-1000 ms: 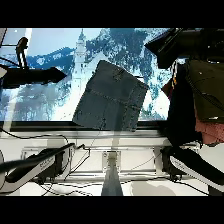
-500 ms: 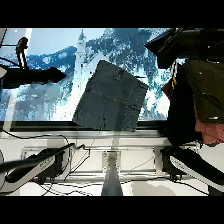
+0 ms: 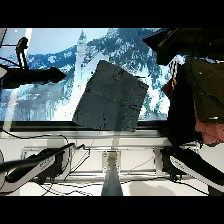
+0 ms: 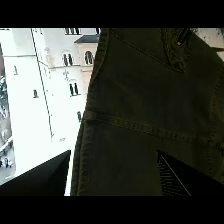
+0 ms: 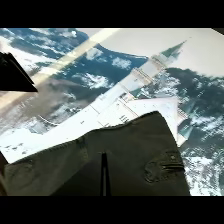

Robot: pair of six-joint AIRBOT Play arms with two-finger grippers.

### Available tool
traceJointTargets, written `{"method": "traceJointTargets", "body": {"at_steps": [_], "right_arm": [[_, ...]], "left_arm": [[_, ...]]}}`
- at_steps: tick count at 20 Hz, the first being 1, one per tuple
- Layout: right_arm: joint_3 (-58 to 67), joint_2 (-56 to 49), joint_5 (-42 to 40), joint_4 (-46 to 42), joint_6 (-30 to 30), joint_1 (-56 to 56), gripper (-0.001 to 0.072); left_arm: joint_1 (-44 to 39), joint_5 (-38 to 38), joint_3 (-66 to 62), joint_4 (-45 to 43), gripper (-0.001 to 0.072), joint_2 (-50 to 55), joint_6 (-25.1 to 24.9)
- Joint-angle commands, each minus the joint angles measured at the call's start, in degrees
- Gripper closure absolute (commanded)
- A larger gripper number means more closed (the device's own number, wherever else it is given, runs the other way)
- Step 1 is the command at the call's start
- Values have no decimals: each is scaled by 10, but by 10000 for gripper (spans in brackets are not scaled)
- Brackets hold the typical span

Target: Fold the clothes and pants, and hang the long-sleeved shirts on hangers.

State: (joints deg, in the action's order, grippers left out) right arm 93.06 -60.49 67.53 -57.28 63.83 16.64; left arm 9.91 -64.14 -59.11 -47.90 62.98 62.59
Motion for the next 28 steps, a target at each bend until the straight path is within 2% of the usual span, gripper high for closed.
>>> {"method": "traceJointTargets", "body": {"at_steps": [1, 4, 6, 8, 10, 12, 14, 15, 16, 17, 19, 21, 24, 27, 28], "right_arm": [[0, 0, 28, 0, 25, 0, 681], [-20, -3, 194, -239, 138, -3, 681], [-82, 9, 245, -273, 140, -19, 681], [-185, 40, 236, -246, 135, -27, 681], [-318, 83, 189, -205, 137, -27, 681], [-459, 126, 111, -124, 152, -27, 681], [-582, 153, 0, -17, 208, -27, 655], [-631, 158, -49, 16, 240, -27, 540], [-673, 157, -90, 41, 264, -27, 350], [-706, 157, -121, 54, 277, -27, 299], [-756, 157, -169, 61, 303, -27, 300], [-787, 156, -195, 63, 328, -27, 299], [-814, 154, -208, 78, 336, -27, 299], [-817, 128, -231, 113, 335, -26, 299], [-817, 117, -247, 143, 326, -22, 299]], "left_arm": [[1, 3, 0, 0, 108, 1, 0], [0, 9, 0, 0, 108, 7, 0], [1, 6, 0, -1, 108, 14, 0], [3, 0, 0, -2, 107, 17, 0], [9, -16, 0, -2, 108, 16, 0], [26, -30, 0, -3, 107, 16, 0], [45, -37, 0, -9, 108, 16, 0], [52, -43, 0, -26, 107, 16, 0], [53, -45, 0, -61, 107, 16, 0], [53, -45, 0, -119, 107, 16, 0], [54, -47, 7, -205, 106, 17, 0], [61, -45, 34, -233, 106, 17, -1], [74, -45, 93, -226, 107, 38, -5], [78, -52, 148, -166, 106, 76, -7], [78, -56, 165, -142, 106, 91, -27]]}}
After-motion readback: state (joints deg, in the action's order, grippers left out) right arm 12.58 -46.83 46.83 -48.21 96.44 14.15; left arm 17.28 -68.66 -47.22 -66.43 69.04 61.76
